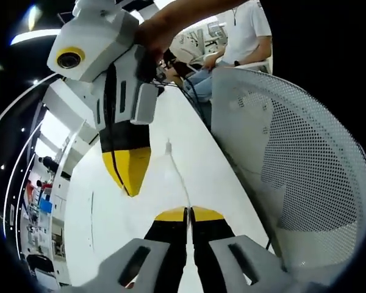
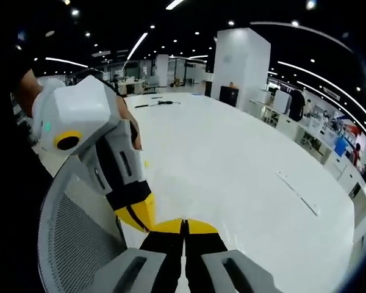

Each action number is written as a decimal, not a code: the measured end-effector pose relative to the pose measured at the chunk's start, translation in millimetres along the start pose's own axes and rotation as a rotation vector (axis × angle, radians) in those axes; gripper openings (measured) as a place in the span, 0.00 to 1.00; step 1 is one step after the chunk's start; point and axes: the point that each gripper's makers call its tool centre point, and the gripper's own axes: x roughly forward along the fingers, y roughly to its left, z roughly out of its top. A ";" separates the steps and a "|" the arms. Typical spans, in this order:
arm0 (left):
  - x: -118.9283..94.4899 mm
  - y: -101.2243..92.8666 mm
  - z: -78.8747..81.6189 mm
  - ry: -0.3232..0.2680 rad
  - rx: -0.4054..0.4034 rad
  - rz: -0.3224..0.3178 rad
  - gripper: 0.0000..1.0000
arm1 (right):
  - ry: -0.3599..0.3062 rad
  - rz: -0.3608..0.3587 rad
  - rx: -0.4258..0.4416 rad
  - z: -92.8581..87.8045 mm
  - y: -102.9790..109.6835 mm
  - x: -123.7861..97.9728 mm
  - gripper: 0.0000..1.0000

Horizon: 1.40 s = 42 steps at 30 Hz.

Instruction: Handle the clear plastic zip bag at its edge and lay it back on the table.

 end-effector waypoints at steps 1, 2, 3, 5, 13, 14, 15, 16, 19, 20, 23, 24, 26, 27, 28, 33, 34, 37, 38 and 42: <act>-0.2 1.1 -0.6 0.001 -0.002 0.006 0.00 | -0.010 -0.007 -0.008 4.5 -1.3 -1.5 0.00; -0.3 3.1 -1.8 0.003 -0.003 0.018 0.00 | -0.021 -0.014 -0.018 10.0 -2.6 -3.5 0.00; -0.5 4.0 -2.6 0.005 -0.003 0.023 0.00 | -0.030 -0.020 -0.025 13.9 -4.2 -4.8 0.00; -0.8 5.8 -4.8 0.009 -0.002 0.034 0.00 | -0.040 -0.028 -0.035 21.1 -5.9 -7.3 0.00; -5.3 14.8 -11.5 0.021 -0.011 0.088 0.00 | -0.067 -0.062 -0.068 39.4 -13.2 -14.0 0.00; -6.0 15.0 -12.6 0.022 -0.016 0.092 0.00 | -0.068 -0.064 -0.069 40.5 -13.5 -14.4 0.00; -6.3 15.1 -13.5 0.023 -0.018 0.095 0.00 | -0.073 -0.068 -0.072 43.2 -14.0 -15.4 0.00; -6.9 15.4 -15.1 0.026 -0.021 0.099 0.00 | -0.074 -0.068 -0.071 43.9 -14.0 -15.7 0.00; -7.5 16.1 -17.3 0.029 -0.026 0.105 0.00 | -0.079 -0.066 -0.076 47.6 -13.5 -17.1 0.00; -7.6 16.8 -18.8 0.030 -0.032 0.110 0.00 | -0.088 -0.062 -0.076 50.3 -13.1 -18.3 0.00; -8.8 17.9 -21.9 0.031 -0.047 0.116 0.00 | -0.101 -0.066 -0.080 55.3 -12.4 -20.3 0.00; -10.0 18.5 -22.3 0.031 -0.049 0.119 0.00 | -0.100 -0.066 -0.085 55.7 -12.0 -19.5 0.00; -11.4 18.4 -23.5 0.034 -0.046 0.124 0.00 | -0.093 -0.068 -0.096 54.8 -10.8 -16.6 0.00; -12.3 18.4 -24.3 0.035 -0.046 0.127 0.00 | -0.091 -0.069 -0.101 54.1 -10.8 -15.4 0.00; -12.9 18.4 -24.0 0.035 -0.047 0.129 0.00 | -0.082 -0.068 -0.106 51.9 -11.1 -13.6 0.00; -18.5 22.4 -21.7 0.018 -0.065 0.158 0.00 | -0.064 -0.099 -0.149 48.0 -16.9 -11.3 0.00; -21.1 24.5 -18.3 0.004 -0.080 0.167 0.00 | -0.054 -0.101 -0.157 45.8 -17.3 -9.5 0.00; -27.2 29.8 -8.0 -0.042 -0.121 0.185 0.00 | -0.023 -0.105 -0.149 34.0 -22.2 -0.7 0.00; -29.0 30.4 -2.4 -0.072 -0.150 0.187 0.00 | -0.019 -0.106 -0.148 32.4 -22.8 0.3 0.00; -44.4 36.1 10.8 -0.177 -0.269 0.217 0.00 | -0.005 -0.110 -0.159 23.1 -25.2 8.7 0.00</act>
